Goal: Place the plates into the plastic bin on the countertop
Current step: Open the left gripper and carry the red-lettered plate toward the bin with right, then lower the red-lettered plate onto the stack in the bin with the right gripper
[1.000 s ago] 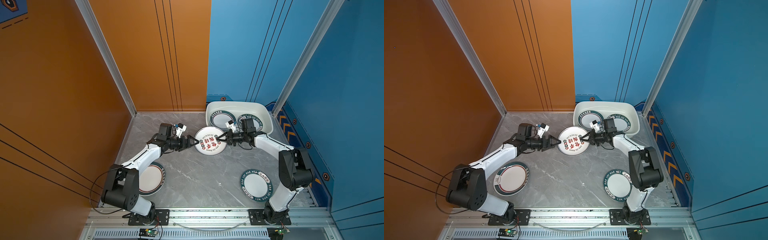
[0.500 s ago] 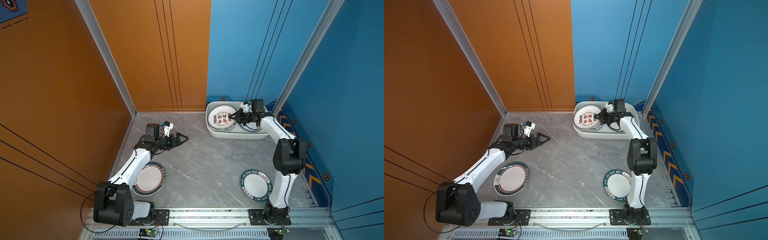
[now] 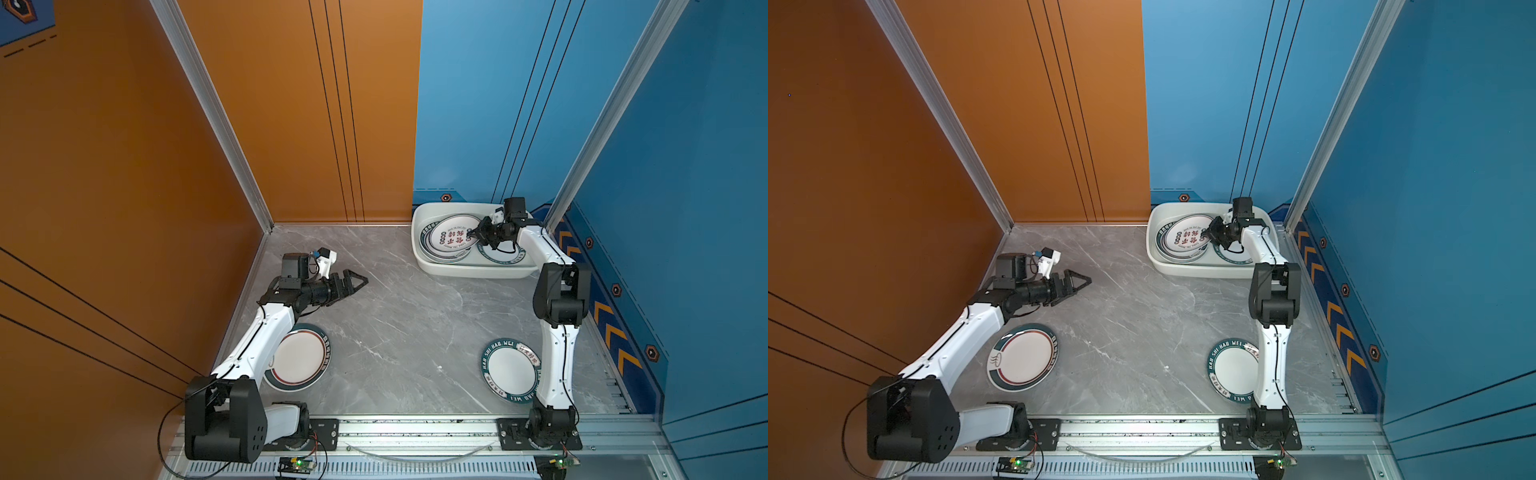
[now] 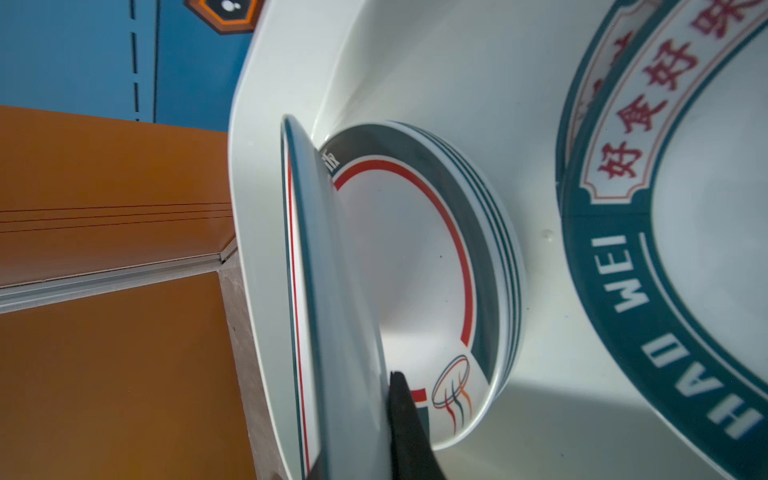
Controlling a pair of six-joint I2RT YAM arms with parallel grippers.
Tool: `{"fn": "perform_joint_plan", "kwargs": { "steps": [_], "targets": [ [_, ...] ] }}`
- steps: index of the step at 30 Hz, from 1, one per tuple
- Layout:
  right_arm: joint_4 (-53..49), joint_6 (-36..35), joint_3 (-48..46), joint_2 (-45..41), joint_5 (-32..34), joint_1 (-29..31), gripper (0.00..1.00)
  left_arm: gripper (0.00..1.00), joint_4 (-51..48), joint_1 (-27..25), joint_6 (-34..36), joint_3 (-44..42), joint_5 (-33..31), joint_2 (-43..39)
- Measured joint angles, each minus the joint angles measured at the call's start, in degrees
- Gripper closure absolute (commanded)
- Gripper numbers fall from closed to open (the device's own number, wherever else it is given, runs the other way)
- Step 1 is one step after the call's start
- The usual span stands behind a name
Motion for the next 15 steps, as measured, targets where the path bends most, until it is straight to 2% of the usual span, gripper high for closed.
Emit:
{"fn": "perform_joint_plan", "kwargs": {
  "steps": [15],
  "targets": [
    [-0.85,0.00,0.17,2.40,1.42,0.04,1.00,0.02,-0.46,1.03,0.55,-0.57,0.87,-0.61]
  ]
}}
